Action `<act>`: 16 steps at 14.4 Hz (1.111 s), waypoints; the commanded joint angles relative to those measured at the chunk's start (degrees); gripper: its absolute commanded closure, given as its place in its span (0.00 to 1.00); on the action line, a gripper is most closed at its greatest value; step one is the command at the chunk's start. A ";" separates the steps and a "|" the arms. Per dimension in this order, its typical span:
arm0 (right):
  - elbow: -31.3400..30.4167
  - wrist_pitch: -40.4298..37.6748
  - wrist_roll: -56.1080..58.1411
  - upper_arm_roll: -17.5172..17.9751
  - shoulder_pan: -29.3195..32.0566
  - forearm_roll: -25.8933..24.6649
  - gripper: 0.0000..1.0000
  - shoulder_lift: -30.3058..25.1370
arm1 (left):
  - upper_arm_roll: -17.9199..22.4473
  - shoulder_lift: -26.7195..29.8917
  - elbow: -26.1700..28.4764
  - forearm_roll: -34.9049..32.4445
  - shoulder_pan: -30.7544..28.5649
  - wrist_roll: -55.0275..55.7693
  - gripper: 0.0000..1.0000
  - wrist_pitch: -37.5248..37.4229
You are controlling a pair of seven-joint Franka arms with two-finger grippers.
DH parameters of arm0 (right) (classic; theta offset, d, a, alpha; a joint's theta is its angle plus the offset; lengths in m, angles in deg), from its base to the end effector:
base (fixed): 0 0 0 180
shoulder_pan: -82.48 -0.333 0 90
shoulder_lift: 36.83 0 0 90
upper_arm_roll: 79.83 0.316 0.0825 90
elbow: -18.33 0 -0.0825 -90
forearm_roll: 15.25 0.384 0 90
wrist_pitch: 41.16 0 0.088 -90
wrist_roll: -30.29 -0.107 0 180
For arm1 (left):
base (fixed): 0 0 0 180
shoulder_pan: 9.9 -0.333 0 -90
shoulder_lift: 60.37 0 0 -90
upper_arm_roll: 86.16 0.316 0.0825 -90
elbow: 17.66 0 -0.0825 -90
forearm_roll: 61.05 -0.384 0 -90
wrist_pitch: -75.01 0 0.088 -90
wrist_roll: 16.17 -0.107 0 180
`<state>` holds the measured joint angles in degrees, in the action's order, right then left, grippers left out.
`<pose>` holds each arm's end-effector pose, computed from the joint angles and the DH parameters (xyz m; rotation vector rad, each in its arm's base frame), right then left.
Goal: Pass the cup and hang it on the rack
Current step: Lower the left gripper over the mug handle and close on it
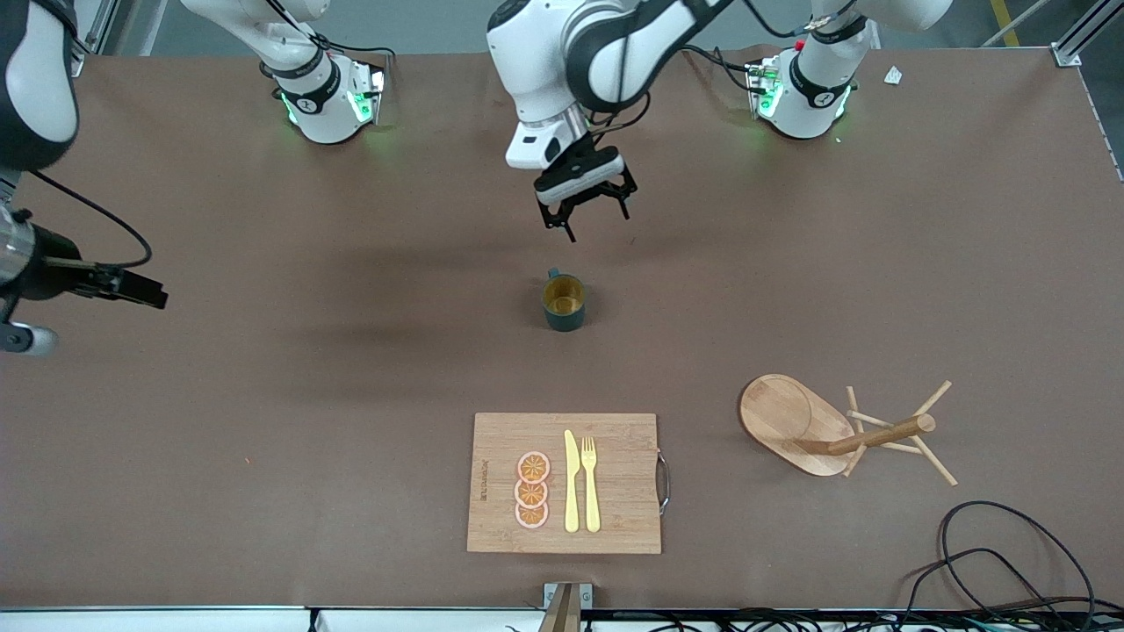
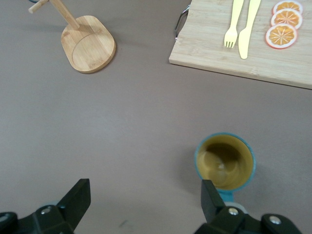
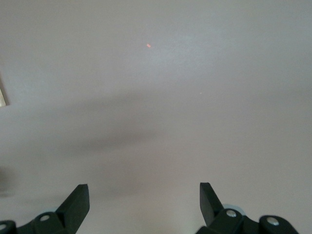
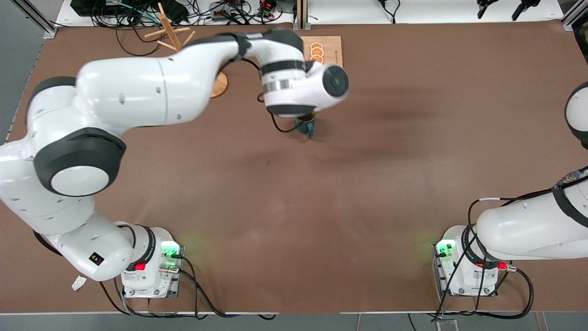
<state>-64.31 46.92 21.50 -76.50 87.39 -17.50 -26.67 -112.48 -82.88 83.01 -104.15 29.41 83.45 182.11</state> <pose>0.6029 -0.0240 0.5795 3.0923 -0.2809 -0.1244 0.3283 -0.5397 0.3564 -2.7559 -0.4052 -0.6909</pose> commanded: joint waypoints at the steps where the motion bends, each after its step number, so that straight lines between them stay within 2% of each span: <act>1: -6.29 2.70 0.70 0.79 1.94 -0.21 0.00 -6.55 | 0.22 -0.60 -0.91 -2.51 -0.11 1.55 0.00 0.40; 3: -13.21 8.83 0.70 0.79 2.12 -0.21 0.00 -11.20 | 0.22 0.27 -1.70 -1.64 -1.16 0.41 0.00 0.31; 4: -14.64 9.82 0.78 0.88 2.64 -0.21 0.00 -12.09 | 0.30 0.54 -1.88 -1.55 -1.34 -0.64 0.00 0.31; 8: -11.50 7.99 2.28 0.88 3.09 -0.04 0.00 -11.75 | 0.31 -2.44 -2.14 -3.73 1.63 3.55 0.00 1.09; 11: -10.71 8.16 2.28 0.88 3.09 0.14 0.00 -11.75 | 0.22 -7.35 -3.02 -13.90 3.66 13.65 0.00 2.06; 16: -8.86 6.93 2.37 0.88 3.18 0.49 0.00 -11.40 | 0.30 -13.33 -2.93 -22.45 7.00 22.80 0.00 2.15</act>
<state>-73.22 54.61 22.95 -76.49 89.28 -17.49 -37.53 -112.27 -93.82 81.18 -123.77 35.18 103.09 184.17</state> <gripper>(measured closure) 0.000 0.000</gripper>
